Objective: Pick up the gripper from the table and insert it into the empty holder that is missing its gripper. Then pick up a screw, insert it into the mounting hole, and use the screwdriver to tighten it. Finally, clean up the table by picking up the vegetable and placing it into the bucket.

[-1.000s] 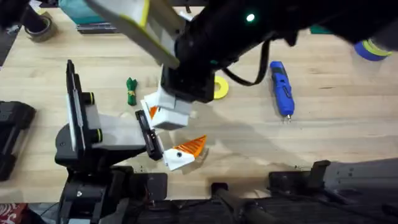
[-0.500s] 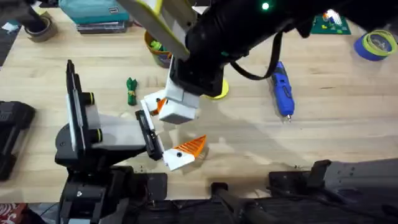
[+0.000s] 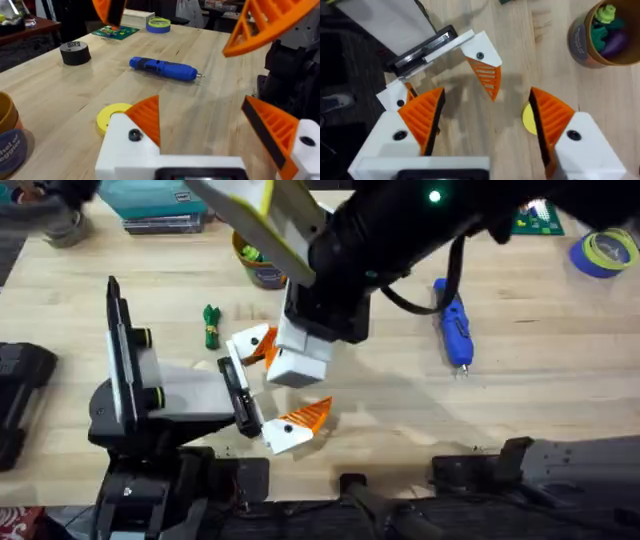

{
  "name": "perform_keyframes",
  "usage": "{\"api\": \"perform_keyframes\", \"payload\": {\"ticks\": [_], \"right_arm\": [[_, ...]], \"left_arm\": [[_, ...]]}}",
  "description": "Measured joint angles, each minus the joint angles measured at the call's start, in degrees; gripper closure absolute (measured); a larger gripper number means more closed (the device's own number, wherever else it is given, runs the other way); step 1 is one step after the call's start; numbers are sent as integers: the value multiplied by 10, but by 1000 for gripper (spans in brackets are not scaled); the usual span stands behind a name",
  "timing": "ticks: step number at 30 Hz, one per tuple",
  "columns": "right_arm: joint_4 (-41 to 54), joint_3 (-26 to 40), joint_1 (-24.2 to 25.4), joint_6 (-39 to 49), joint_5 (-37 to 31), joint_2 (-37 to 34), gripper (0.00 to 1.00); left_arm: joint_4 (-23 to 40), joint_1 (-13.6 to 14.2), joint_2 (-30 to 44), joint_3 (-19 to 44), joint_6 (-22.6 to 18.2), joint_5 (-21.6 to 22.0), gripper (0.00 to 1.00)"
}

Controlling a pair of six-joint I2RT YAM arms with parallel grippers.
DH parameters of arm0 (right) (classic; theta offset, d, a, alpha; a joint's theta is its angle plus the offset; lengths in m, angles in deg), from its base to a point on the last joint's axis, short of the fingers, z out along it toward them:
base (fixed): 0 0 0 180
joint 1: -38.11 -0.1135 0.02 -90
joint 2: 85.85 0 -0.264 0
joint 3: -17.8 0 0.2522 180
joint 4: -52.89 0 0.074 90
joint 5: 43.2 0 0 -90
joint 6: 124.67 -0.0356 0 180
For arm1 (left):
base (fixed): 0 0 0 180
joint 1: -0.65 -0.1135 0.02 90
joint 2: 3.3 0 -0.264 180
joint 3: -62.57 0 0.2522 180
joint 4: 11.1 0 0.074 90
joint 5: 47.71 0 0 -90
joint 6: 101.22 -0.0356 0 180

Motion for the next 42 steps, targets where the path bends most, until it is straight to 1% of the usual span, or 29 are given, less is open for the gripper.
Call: {"api": "perform_keyframes", "payload": {"ticks": [3, 10, 15, 19, 23, 27, 42], "right_arm": [[-12, -25, 4, 0, 0, 17, 5], [-51, -136, 35, 1, 12, 93, 5], [-43, -184, 82, 46, 86, 145, 5], [-29, -212, 131, 98, 139, 174, 5], [-2, -223, 177, 138, 166, 179, 5], [1, -224, 199, 156, 177, 179, 5], [5, -224, 202, 168, 184, 179, 5]], "left_arm": [[0, 0, 0, 0, 0, 0, 15], [0, 0, 0, 0, 0, 0, 15], [0, 0, 0, 0, 0, 0, 15], [0, 0, 0, 0, 0, 0, 15], [0, 0, 0, 0, 0, 0, 15], [0, 0, 0, 0, 0, 0, 15], [0, 0, 0, 0, 0, 0, 15]]}}
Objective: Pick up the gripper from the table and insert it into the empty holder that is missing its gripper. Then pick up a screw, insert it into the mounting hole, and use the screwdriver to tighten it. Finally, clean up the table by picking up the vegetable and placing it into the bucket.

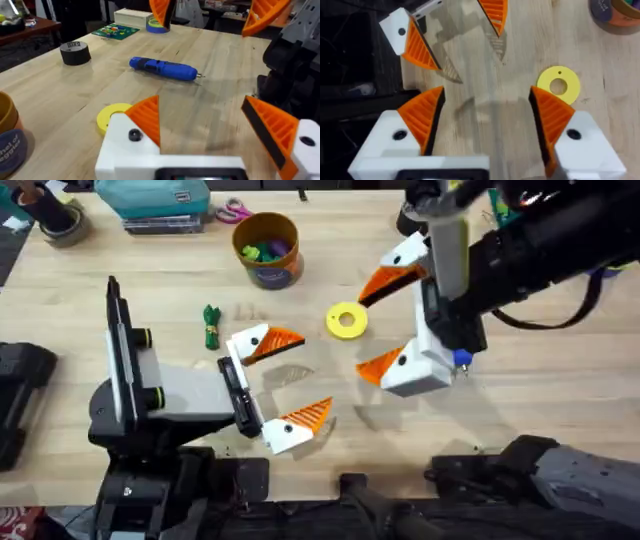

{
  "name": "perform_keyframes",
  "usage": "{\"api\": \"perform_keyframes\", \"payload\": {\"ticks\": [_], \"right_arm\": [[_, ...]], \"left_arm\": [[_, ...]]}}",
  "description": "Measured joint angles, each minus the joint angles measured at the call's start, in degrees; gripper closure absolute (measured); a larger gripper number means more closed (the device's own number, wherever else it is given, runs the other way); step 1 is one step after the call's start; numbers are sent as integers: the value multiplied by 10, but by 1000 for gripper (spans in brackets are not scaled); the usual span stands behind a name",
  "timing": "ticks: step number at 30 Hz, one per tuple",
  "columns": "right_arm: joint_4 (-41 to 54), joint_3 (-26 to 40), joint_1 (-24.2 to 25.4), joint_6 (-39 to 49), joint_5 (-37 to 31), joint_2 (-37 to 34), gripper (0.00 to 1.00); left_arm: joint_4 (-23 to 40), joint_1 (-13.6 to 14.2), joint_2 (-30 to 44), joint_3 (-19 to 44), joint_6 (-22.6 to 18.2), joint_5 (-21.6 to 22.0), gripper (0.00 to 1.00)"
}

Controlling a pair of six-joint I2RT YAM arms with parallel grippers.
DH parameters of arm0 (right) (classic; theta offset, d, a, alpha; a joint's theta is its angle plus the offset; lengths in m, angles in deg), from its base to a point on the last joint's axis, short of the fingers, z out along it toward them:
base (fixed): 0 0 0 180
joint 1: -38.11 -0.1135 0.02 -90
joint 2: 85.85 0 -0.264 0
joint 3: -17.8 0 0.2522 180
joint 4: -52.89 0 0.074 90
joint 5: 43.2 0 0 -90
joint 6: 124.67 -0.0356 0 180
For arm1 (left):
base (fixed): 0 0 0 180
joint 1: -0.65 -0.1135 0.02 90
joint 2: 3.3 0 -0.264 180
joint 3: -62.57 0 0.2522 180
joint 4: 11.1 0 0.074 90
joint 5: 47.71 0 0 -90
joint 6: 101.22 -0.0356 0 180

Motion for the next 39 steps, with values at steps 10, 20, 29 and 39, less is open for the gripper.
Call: {"api": "perform_keyframes", "payload": {"ticks": [10, 20, 29, 39], "right_arm": [[0, 0, 0, 0, 0, 0, 5], [0, 0, 0, 0, 0, 0, 5], [-12, 0, 70, -103, -79, 1, 5], [-12, 0, 221, -252, -205, 8, 5]], "left_arm": [[-1, 0, 0, 0, 0, 1, 98], [-1, 0, 0, 0, -4, 3, 984], [-1, 0, 0, 0, -4, 3, 985], [-1, 0, 0, 0, -4, 3, 985]]}}
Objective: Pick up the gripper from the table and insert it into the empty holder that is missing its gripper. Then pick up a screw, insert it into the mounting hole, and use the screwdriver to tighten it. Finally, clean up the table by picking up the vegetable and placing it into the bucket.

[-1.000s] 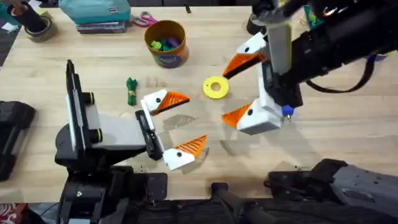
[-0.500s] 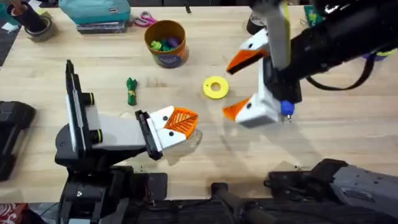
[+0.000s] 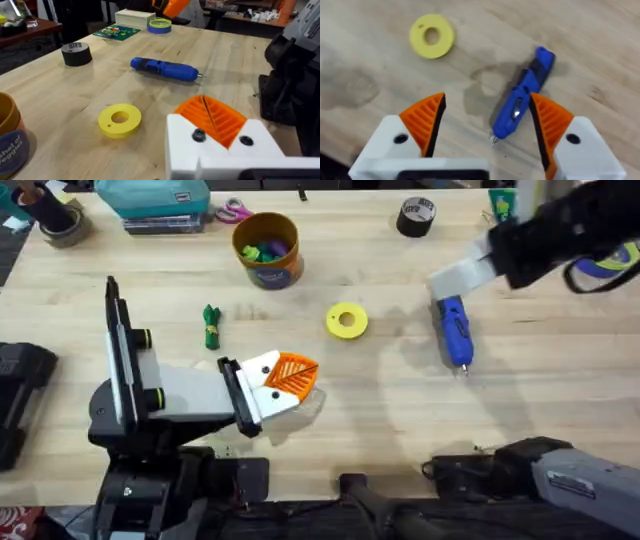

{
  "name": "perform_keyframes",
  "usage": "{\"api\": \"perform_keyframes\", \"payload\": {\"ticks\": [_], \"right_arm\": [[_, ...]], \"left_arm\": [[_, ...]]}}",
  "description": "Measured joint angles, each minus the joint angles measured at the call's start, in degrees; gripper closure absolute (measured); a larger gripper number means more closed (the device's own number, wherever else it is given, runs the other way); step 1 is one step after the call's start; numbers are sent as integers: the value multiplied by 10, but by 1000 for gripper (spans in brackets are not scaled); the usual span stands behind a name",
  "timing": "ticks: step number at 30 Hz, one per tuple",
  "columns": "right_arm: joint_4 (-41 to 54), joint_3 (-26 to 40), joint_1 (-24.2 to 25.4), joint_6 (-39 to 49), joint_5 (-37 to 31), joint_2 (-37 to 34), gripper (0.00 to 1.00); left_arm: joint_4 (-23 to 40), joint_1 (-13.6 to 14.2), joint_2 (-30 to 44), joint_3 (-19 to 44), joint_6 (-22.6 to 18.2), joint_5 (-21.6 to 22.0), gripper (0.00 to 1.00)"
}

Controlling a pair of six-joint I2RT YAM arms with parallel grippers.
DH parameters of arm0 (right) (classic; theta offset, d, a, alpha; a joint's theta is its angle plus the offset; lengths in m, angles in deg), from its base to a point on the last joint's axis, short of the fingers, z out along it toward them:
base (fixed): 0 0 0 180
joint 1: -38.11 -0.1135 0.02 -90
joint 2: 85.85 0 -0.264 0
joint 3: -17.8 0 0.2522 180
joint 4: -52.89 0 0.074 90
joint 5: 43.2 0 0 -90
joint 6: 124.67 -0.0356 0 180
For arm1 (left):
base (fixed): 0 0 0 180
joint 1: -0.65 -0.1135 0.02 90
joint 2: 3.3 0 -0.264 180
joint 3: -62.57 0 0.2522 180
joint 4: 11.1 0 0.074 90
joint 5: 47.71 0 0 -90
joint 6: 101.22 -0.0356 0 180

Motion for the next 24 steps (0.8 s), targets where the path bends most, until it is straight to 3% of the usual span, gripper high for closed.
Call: {"api": "perform_keyframes", "payload": {"ticks": [12, 16, 24], "right_arm": [[-12, 0, 135, -71, -27, -55, 5], [-55, -10, 147, -79, -27, -93, 5], [-139, -91, 148, -61, -7, -136, 5]], "left_arm": [[0, 0, 0, 0, 0, 0, 985], [0, 0, 0, 0, 0, 0, 985], [0, 0, 0, 0, 0, 0, 985]]}}
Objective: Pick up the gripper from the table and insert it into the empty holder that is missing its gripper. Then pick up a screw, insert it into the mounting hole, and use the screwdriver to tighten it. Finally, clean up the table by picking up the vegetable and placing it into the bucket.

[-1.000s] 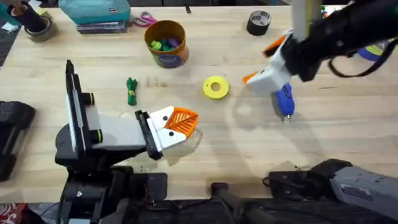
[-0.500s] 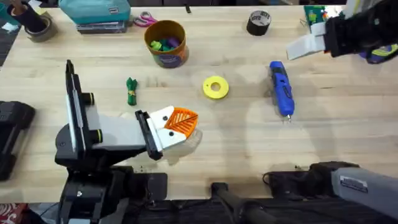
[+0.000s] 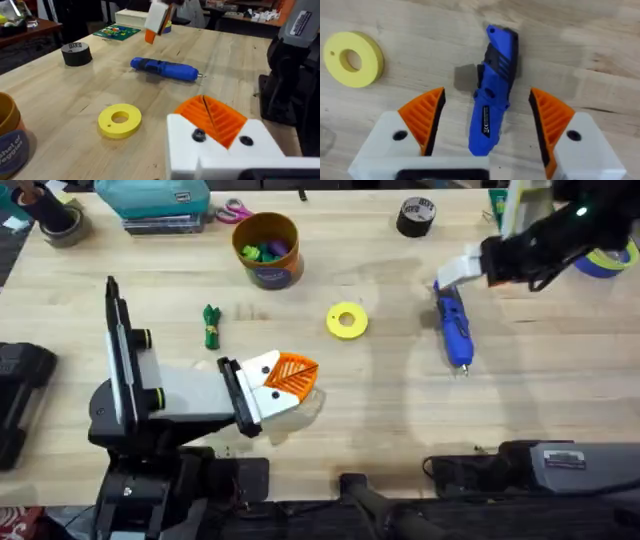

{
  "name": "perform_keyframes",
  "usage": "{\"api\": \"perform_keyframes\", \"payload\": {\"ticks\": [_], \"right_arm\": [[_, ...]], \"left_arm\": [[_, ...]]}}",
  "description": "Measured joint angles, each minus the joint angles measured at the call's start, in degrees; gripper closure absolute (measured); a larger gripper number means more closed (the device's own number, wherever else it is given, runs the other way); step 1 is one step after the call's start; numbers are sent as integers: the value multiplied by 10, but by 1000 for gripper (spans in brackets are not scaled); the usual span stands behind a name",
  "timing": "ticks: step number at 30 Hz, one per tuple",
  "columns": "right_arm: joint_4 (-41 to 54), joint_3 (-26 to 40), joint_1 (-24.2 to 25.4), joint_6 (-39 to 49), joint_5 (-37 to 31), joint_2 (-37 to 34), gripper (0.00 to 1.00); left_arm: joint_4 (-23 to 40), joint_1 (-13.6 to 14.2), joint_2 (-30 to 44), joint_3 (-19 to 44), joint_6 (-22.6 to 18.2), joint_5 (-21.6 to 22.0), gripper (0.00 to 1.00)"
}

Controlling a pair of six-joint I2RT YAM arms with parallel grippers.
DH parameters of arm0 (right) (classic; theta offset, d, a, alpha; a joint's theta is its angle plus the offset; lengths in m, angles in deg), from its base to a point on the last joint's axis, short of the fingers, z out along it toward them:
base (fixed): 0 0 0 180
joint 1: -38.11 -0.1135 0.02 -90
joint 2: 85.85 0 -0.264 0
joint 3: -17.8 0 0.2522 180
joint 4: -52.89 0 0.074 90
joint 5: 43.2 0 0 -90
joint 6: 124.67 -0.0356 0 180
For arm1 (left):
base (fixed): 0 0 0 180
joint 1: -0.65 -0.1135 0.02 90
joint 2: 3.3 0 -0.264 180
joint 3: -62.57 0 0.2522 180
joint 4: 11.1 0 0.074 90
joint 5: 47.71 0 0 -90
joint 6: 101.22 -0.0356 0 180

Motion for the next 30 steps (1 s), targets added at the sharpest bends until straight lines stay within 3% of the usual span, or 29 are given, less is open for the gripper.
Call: {"api": "perform_keyframes", "payload": {"ticks": [17, 30], "right_arm": [[-60, -22, 0, 15, -23, -135, 5], [-81, -23, 0, -18, -48, -155, 61]], "left_arm": [[0, 0, 0, 0, 0, 0, 985], [0, 0, 0, 0, 0, 0, 985]]}}
